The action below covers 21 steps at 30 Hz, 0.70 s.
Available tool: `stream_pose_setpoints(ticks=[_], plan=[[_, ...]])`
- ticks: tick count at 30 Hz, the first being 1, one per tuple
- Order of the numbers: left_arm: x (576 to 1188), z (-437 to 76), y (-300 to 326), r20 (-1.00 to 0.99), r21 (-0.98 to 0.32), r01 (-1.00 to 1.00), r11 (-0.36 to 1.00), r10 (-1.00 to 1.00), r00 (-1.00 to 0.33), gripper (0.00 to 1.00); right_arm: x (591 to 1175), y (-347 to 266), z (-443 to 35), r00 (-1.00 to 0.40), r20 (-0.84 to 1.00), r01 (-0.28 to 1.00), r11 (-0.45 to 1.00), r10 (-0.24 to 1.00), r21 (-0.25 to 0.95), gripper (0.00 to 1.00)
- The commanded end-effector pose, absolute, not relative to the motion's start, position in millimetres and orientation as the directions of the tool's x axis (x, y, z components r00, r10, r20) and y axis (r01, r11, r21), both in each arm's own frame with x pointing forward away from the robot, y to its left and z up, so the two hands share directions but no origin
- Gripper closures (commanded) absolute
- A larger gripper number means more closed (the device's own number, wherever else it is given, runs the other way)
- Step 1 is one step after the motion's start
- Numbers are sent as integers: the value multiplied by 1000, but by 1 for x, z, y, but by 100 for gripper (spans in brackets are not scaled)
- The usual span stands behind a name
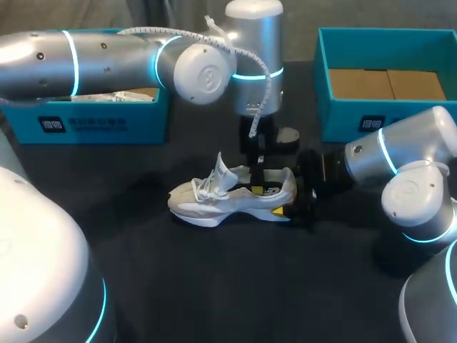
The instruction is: Take the shoe out of the shoebox, open the shoe tongue, remove and reinsert the insole, then place the shoe into the shoebox
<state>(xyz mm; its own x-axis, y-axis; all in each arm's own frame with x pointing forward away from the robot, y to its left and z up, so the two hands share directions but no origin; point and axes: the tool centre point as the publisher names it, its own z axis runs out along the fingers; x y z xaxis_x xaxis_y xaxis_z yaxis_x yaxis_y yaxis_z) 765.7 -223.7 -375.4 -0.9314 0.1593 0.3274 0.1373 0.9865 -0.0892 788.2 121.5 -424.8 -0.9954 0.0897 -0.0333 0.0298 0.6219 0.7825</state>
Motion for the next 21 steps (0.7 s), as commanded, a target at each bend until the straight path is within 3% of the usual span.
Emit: stream_pose_setpoints(ticks=[1, 21], plan=[[766, -385, -223, 339, -105, 148, 983, 175, -924, 100, 788, 123, -426, -995, -34, 31, 624, 91, 781, 100], [752, -401, -227, 324, -116, 178, 977, 206, -923, 100, 788, 123, -426, -995, -34, 31, 624, 91, 781, 100]])
